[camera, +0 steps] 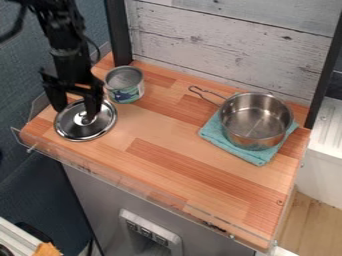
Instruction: Pone la tapadera sobre la olla
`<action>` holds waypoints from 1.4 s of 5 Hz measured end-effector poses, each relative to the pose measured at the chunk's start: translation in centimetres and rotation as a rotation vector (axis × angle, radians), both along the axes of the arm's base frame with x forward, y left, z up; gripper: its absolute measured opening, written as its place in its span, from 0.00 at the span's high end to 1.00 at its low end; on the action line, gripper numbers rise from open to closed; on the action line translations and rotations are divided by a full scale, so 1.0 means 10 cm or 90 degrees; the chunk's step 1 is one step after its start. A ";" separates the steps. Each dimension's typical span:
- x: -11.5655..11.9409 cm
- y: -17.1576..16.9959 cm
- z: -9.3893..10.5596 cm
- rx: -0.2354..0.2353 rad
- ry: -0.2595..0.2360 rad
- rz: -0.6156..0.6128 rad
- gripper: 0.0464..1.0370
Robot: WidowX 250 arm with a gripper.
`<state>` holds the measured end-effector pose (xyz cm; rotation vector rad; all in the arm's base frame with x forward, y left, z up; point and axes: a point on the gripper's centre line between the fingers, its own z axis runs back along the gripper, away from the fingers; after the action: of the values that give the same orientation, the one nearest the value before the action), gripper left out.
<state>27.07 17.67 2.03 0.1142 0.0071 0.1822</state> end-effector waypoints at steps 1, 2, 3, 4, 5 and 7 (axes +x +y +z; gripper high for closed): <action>0.08 0.03 -0.02 0.005 -0.011 0.013 0.04; 0.08 0.03 -0.14 -0.001 0.005 0.011 0.09; 0.10 0.03 -0.13 -0.004 -0.002 0.005 0.38; 0.11 0.02 -0.13 -0.008 -0.006 -0.003 0.67; 0.10 0.00 -0.13 -0.015 -0.004 -0.004 0.77; 0.10 -0.38 0.50 -0.018 -0.026 0.060 0.77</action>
<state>28.12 13.92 7.01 0.0824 -0.0256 0.2791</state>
